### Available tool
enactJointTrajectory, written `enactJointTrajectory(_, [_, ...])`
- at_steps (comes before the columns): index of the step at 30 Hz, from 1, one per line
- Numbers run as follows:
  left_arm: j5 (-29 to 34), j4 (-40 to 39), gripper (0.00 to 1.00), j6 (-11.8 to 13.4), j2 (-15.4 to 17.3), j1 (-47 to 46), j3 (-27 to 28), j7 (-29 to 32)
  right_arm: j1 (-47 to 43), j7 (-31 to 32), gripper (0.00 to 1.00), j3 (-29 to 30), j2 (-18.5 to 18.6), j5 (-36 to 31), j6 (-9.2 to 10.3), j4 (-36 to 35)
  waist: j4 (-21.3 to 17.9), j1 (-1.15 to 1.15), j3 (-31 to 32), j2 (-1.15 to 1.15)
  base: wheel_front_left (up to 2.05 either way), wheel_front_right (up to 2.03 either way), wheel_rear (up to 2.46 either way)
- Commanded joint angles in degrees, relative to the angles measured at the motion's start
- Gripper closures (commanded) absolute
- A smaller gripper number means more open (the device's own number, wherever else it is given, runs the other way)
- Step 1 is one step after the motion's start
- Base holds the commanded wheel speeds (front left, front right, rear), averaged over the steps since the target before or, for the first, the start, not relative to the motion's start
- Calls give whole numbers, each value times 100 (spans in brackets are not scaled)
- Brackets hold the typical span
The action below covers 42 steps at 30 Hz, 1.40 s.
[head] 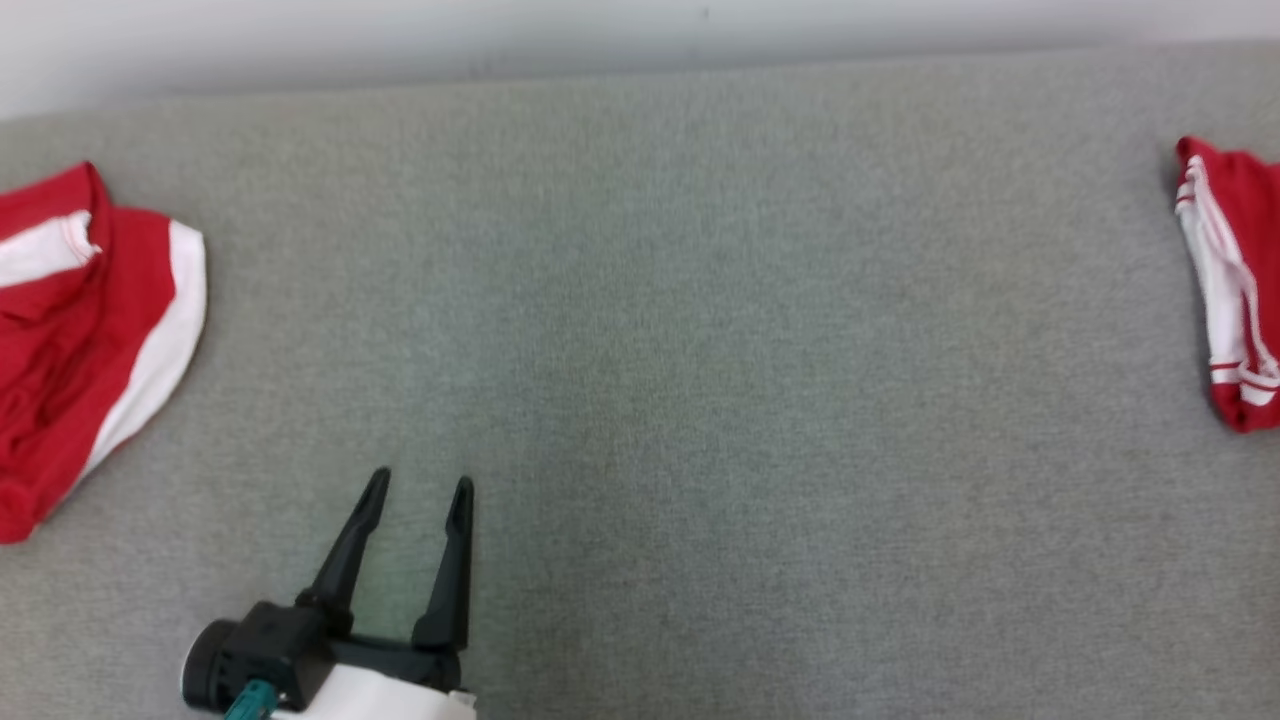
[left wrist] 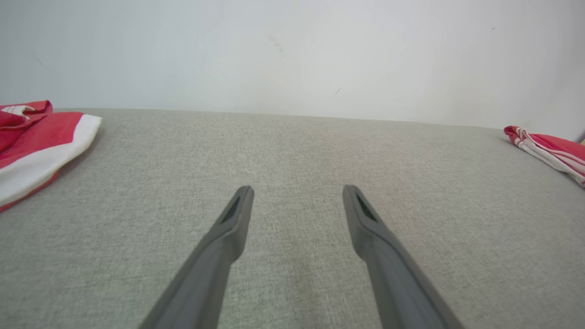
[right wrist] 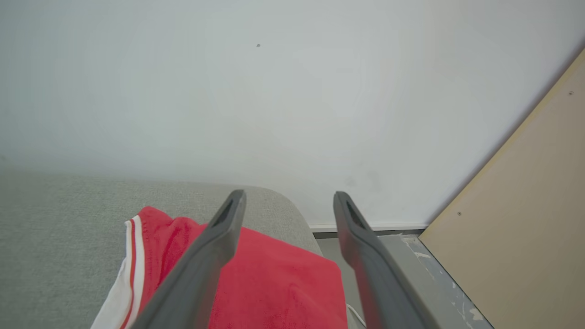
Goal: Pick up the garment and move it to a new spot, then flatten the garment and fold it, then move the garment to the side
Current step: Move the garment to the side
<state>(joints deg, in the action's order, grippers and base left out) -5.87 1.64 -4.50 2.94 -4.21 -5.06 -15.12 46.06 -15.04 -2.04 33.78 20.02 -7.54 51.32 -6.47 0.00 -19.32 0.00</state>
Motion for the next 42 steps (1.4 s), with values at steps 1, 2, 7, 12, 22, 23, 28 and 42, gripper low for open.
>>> enactJointTrajectory(1, [-82, 17, 0, 10, 21, 65, 28, -2, -143, -14, 0, 31, -23, -13, 11, -30, -11, 0, 268, 0, 0, 0, 0])
enactJointTrajectory(2, [-88, 40, 0, 42, 18, 134, 53, -2, -378, -14, 0, 119, -75, -113, 11, -266, -5, 0, 382, 0, 0, 0, 0])
enactJointTrajectory(7, [-193, 145, 0, 142, 9, 448, 192, -2, -1610, -14, 0, 615, -377, -475, 11, -1462, 63, 0, 947, 0, 0, 0, 0])
enactJointTrajectory(12, [-344, 250, 0, 252, 7, 782, 270, -2, -2817, -15, 0, 924, -798, -707, 12, -2518, 150, 0, 1419, 0, 0, 0, 0])
enactJointTrajectory(22, [-412, 431, 0, 357, 6, 1246, 515, -1, -4435, -15, 0, 1207, -1808, -1255, 11, -3978, 245, 0, 1922, 0, 0, 0, 0])
enactJointTrajectory(23, [-396, 474, 0, 351, 6, 1281, 552, -1, -4568, -15, 0, 1183, -1908, -1307, 11, -4062, 255, 0, 1949, 0, 0, 0, 0])
enactJointTrajectory(28, [-434, 591, 0, 351, 6, 1372, 651, -1, -5069, -15, 0, 1152, -2402, -1483, 11, -4306, 285, 0, 2079, 0, 0, 0, 0])
enactJointTrajectory(42, [-417, 705, 0, 327, 7, 1470, 723, -1, -5482, -15, 0, 930, -2897, -1609, 12, -4146, 179, 0, 2254, 0, 0, 0, 0])
